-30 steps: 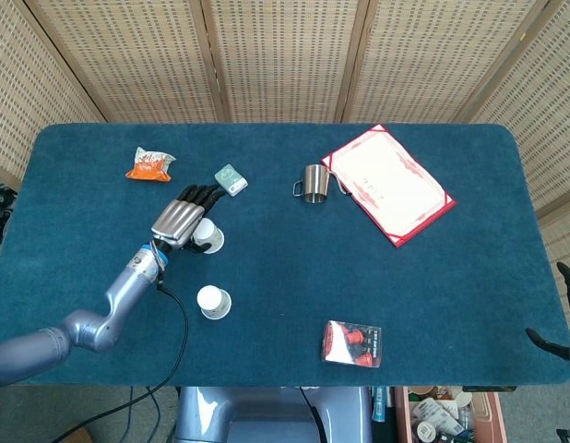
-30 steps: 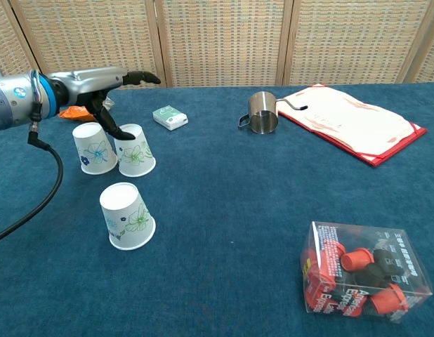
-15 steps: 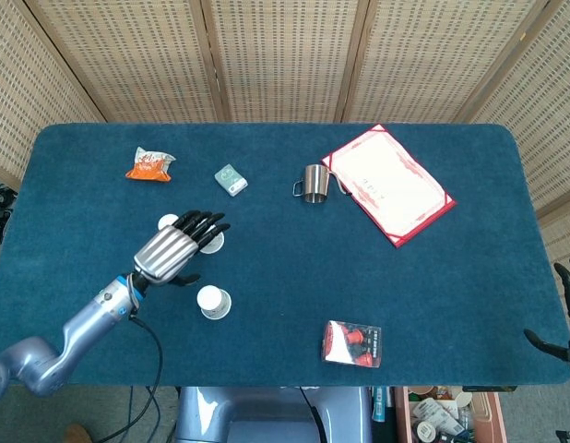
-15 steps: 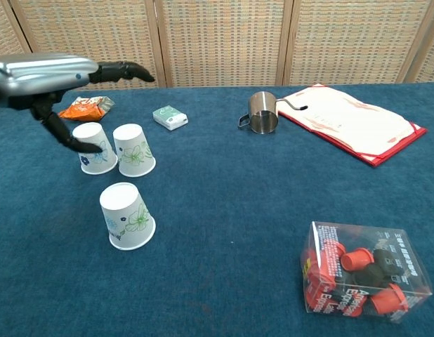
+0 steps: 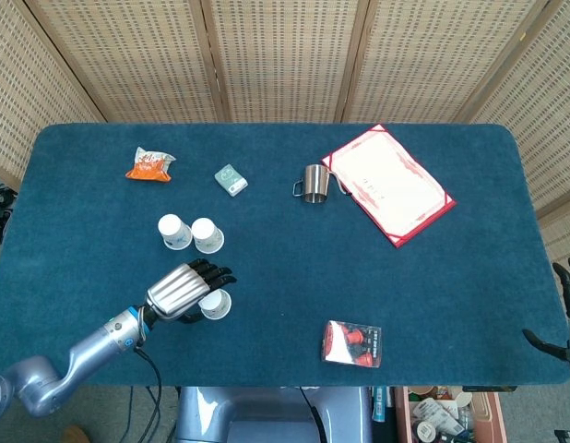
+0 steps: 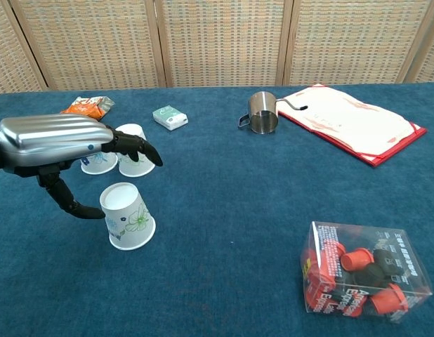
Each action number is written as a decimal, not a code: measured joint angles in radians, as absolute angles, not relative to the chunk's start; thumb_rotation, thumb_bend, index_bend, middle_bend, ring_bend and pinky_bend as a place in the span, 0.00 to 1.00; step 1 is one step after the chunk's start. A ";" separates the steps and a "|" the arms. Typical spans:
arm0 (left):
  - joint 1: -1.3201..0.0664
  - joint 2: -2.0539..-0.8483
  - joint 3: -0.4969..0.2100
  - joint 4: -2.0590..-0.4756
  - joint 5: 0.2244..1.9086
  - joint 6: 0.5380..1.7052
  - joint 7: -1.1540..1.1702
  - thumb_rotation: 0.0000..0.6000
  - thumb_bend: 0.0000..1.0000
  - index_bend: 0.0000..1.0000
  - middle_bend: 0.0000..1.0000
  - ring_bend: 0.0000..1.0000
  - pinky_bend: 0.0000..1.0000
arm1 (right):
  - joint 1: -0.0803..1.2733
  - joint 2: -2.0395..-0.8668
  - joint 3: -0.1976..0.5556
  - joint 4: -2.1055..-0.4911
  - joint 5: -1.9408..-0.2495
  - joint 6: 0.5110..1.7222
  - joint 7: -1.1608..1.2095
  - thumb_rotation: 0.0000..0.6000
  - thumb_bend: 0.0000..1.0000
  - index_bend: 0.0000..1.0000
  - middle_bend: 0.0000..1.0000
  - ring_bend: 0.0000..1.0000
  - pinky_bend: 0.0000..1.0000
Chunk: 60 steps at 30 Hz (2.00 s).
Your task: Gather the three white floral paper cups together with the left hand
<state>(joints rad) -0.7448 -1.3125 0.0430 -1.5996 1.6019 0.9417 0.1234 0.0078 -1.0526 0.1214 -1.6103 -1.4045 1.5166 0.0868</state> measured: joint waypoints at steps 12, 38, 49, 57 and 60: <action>-0.734 -1.385 0.029 -1.562 1.550 0.928 0.219 1.00 0.25 0.30 0.32 0.33 0.31 | 0.010 -1.052 0.122 -1.603 -1.398 1.506 0.096 1.00 0.00 0.00 0.00 0.00 0.00; -0.722 -1.439 -0.003 -1.558 1.475 0.935 0.332 1.00 0.26 0.49 0.50 0.50 0.65 | 0.012 -1.051 0.126 -1.596 -1.381 1.494 0.103 1.00 0.00 0.00 0.00 0.00 0.00; -0.719 -1.334 -0.100 -1.627 1.459 1.019 0.253 1.00 0.26 0.49 0.50 0.50 0.65 | 0.013 -1.052 0.123 -1.599 -1.383 1.493 0.098 1.00 0.00 0.00 0.00 0.00 0.00; -0.731 -1.273 -0.196 -1.566 1.276 0.983 0.181 1.00 0.26 0.49 0.50 0.50 0.65 | 0.012 -1.053 0.124 -1.602 -1.383 1.496 0.088 1.00 0.00 0.00 0.00 0.00 0.00; -0.736 -1.280 -0.210 -1.484 1.231 0.955 0.143 1.00 0.26 0.49 0.50 0.50 0.65 | 0.014 -1.056 0.124 -1.604 -1.380 1.494 0.080 1.00 0.00 0.00 0.00 0.00 0.00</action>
<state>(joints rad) -0.7356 -1.2804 -0.2097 -1.4844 1.2309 0.9551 0.1434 0.0136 -1.0558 0.1240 -1.6035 -1.3805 1.4942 0.0797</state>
